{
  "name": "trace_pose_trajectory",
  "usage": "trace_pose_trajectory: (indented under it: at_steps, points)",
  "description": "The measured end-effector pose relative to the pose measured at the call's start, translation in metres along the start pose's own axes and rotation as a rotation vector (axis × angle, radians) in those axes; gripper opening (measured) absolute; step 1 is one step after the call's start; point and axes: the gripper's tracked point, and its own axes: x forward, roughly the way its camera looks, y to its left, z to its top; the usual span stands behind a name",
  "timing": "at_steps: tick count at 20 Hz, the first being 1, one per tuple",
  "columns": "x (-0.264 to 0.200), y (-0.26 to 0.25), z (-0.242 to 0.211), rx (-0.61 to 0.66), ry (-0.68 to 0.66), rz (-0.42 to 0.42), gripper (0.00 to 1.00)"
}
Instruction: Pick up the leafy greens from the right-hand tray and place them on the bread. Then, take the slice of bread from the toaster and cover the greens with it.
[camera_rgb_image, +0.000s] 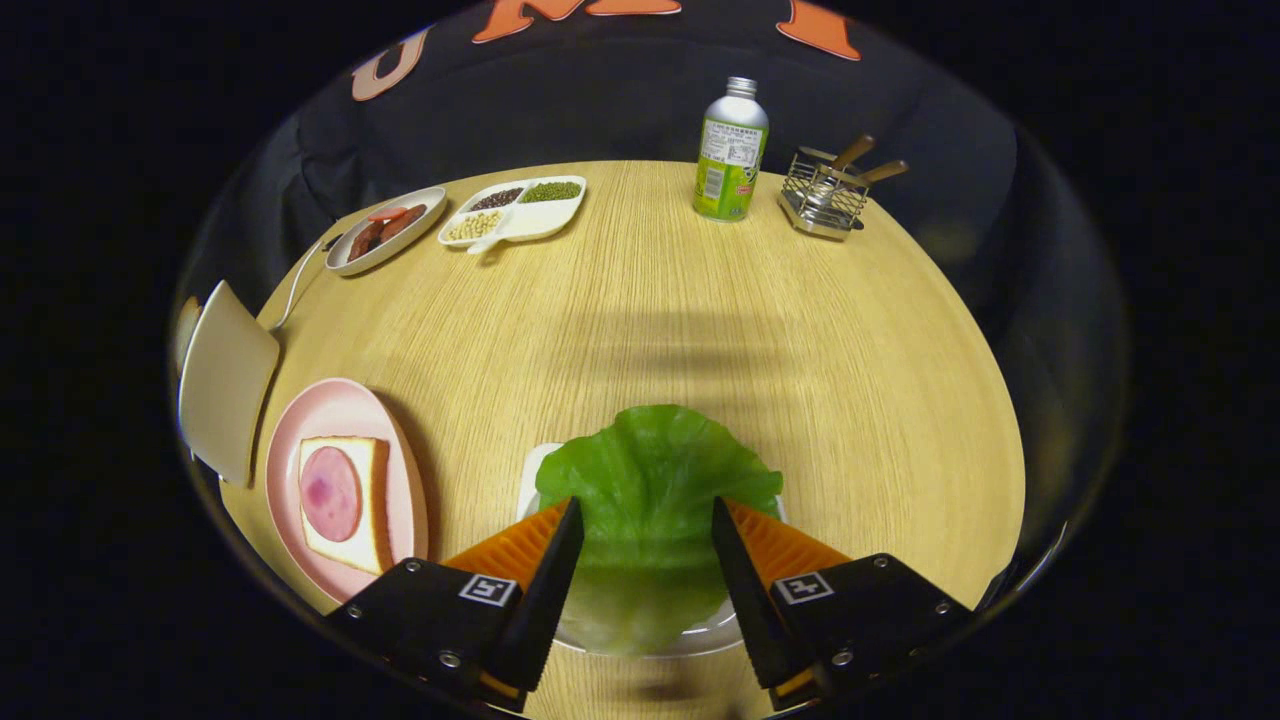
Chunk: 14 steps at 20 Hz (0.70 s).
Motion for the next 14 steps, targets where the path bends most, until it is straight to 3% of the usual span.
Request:
trace_pose_trajectory:
  at_steps: [3, 5, 8, 12, 14]
  points:
    - [0.002, -0.004, 0.000, 0.019, 0.001, -0.009, 0.69]
    - [0.003, -0.007, 0.001, 0.040, -0.008, -0.013, 0.57]
    - [0.004, -0.008, 0.003, 0.040, -0.041, -0.005, 0.30]
    - [0.001, -0.006, 0.007, 0.092, -0.072, 0.034, 0.07]
    - [-0.007, -0.002, 0.015, 0.115, -0.111, 0.072, 0.04]
